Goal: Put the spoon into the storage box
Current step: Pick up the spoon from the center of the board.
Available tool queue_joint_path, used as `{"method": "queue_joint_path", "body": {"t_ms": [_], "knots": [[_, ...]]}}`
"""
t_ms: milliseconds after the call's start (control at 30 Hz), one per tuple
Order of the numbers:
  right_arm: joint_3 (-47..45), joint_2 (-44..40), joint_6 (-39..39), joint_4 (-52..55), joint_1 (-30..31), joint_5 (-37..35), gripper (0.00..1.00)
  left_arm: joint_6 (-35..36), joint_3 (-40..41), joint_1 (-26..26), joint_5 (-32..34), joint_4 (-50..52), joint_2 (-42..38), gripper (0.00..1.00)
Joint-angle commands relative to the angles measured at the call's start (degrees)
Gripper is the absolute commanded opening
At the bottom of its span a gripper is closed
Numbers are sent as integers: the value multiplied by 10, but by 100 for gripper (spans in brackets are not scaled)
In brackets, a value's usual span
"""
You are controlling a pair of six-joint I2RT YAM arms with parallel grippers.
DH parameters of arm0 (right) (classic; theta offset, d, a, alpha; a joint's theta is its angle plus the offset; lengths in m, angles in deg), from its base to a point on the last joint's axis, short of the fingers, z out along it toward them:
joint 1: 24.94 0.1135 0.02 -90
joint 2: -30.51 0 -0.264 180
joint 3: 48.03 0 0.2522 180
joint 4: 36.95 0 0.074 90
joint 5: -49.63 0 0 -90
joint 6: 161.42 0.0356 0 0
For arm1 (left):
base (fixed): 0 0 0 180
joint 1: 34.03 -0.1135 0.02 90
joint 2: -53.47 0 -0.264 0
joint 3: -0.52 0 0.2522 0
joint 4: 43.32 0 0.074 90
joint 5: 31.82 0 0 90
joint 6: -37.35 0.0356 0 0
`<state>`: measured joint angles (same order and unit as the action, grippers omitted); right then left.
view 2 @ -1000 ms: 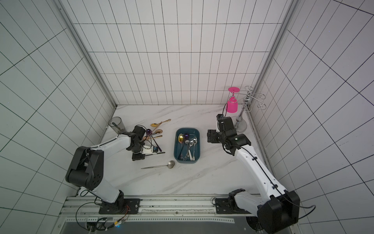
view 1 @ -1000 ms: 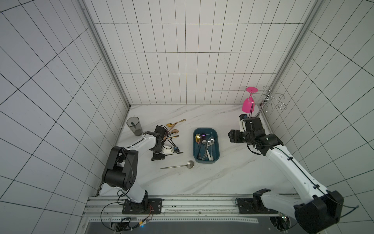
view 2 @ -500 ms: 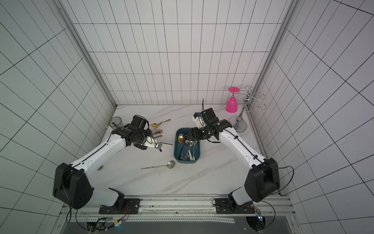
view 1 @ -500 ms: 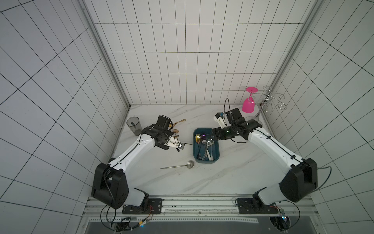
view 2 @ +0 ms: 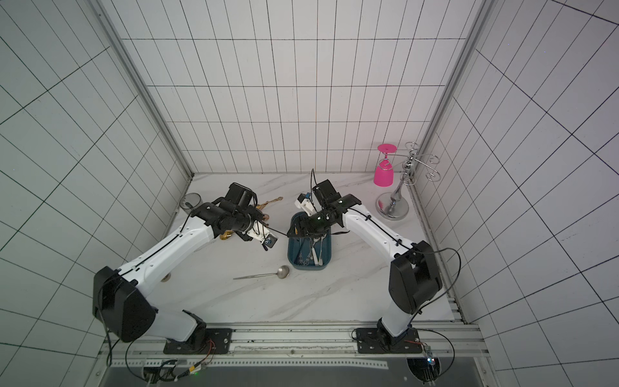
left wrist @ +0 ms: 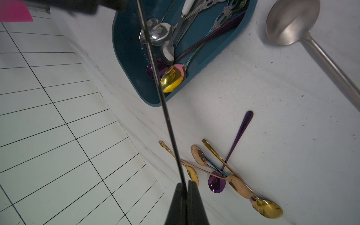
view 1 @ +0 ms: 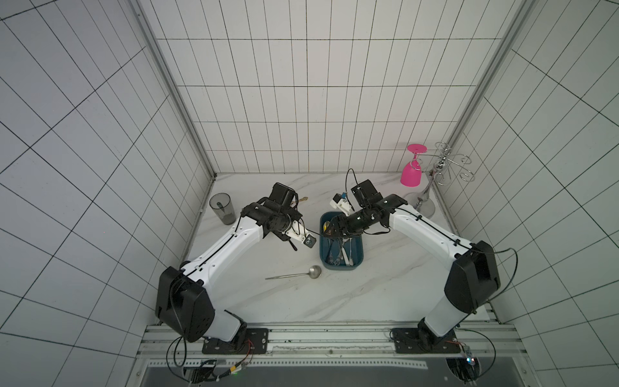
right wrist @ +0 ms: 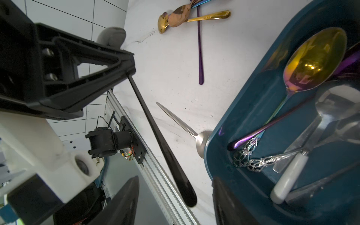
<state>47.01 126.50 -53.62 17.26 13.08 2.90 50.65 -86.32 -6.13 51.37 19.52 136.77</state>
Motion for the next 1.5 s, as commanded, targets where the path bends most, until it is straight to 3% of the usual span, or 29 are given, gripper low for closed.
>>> {"method": "queue_joint_path", "body": {"t_ms": [0, 167, 300, 400, 567, 733, 900, 1167, 1333, 1467], "knots": [[23, 16, 7, -12, 4, 46, 63, 276, -10, 1, -3, 3, -7, 0], [24, 30, 1, -11, 7, 71, 62, 374, -7, 1, -67, 13, -16, 0], [22, 40, 1, -12, 13, 90, 60, 409, 4, 1, -107, -18, -22, 0], [18, 42, 8, -22, 14, 105, 54, 408, 14, 1, -111, -53, -22, 0], [24, 54, 14, -24, 15, 128, 32, 402, 44, 1, -93, -112, -31, 0], [25, 60, 16, -24, 15, 132, 23, 402, 52, 1, -93, -125, -36, 0], [24, 64, 14, -22, 16, 135, 2, 394, 60, 1, -95, -140, -37, 0], [-5, 37, 10, -37, 14, 112, 0, 349, 97, 0, -95, -205, -52, 1], [-60, -11, 49, -105, 3, 82, 0, 314, 113, -16, -108, -237, -71, 40], [-110, -54, 73, -151, 0, 38, 0, 308, 133, -51, -138, -261, -91, 64]]}}
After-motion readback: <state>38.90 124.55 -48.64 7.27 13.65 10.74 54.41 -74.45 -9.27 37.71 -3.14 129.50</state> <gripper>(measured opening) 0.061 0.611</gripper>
